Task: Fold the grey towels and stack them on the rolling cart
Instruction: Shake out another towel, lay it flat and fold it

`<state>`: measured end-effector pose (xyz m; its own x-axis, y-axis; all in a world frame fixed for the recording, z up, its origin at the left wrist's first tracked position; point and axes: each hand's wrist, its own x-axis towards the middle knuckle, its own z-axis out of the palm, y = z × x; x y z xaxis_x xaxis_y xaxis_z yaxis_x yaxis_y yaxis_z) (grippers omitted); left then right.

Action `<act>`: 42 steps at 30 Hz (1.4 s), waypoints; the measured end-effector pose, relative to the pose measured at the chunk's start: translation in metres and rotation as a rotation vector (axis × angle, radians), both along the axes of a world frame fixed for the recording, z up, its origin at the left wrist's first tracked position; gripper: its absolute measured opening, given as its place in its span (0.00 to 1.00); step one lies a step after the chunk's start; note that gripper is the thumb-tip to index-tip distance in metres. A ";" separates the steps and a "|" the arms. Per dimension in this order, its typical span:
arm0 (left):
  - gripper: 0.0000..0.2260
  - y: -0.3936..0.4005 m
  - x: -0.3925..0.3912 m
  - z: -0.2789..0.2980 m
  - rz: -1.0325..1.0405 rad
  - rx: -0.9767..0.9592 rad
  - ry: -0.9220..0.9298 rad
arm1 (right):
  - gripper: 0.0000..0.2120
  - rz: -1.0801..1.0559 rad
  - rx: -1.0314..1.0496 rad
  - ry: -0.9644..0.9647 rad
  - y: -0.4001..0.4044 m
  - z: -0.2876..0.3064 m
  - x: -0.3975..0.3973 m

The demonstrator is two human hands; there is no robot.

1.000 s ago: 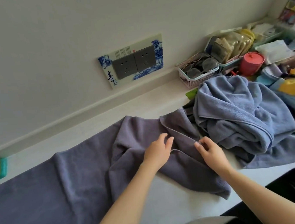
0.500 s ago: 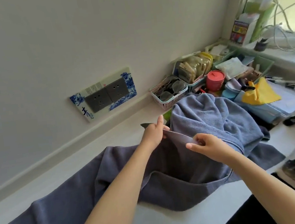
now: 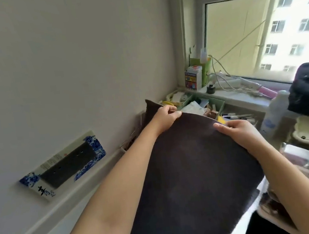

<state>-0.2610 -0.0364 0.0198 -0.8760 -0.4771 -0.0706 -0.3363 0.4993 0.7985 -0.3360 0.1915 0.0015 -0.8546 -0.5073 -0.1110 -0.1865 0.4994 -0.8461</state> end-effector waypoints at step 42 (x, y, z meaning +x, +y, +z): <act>0.11 -0.016 0.726 -0.036 1.130 0.489 0.682 | 0.16 1.267 -0.115 -0.350 -0.148 -0.013 0.664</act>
<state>0.4651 -0.0519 -0.0162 0.0298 -0.9875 -0.1547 0.1542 -0.1484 0.9768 0.3284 0.0434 -0.0115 0.2807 -0.9509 -0.1305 -0.2324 0.0646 -0.9705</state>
